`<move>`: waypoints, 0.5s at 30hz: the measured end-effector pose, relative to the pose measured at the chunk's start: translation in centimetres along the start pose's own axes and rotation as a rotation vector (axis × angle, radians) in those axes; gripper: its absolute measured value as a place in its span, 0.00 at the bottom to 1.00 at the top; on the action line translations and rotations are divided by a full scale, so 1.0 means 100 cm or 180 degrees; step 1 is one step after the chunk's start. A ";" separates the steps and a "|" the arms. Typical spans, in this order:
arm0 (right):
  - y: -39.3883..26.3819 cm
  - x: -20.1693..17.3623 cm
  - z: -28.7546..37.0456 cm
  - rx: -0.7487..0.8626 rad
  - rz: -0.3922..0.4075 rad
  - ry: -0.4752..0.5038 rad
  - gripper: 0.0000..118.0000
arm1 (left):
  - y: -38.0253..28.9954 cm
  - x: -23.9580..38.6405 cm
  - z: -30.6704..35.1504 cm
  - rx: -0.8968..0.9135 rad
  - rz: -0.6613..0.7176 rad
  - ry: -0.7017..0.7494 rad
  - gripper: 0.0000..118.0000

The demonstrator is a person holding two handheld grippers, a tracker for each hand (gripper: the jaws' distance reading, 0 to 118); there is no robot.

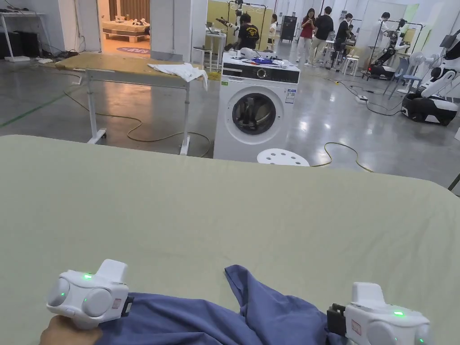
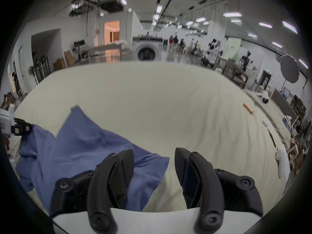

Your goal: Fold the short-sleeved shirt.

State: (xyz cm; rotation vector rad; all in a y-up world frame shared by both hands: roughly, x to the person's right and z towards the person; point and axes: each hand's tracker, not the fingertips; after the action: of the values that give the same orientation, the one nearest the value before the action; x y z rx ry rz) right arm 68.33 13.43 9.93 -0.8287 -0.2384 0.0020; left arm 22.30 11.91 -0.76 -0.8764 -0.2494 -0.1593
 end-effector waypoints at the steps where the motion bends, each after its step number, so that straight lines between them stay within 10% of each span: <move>1: 0.001 0.000 -0.011 -0.0147 -0.0019 -0.0064 0.46 | -0.003 -0.003 0.007 0.0061 0.0099 -0.0051 0.00; 4: -0.003 0.000 -0.036 -0.0494 -0.0044 0.0037 0.41 | -0.010 -0.009 0.025 0.0244 0.0225 -0.0107 0.00; 7: -0.007 -0.007 -0.033 -0.0380 0.0028 0.0337 0.05 | -0.016 -0.013 0.045 0.0446 0.0237 -0.0130 0.00; 15: 0.014 -0.002 0.024 0.0125 -0.0008 0.0319 0.03 | -0.002 -0.033 0.105 0.0990 0.0369 -0.0127 0.00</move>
State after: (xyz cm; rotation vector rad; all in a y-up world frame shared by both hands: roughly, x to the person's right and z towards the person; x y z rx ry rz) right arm 67.73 16.08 10.43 -0.7870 -0.1445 -0.0369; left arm 17.51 20.04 4.85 -0.5833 -0.2521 0.0060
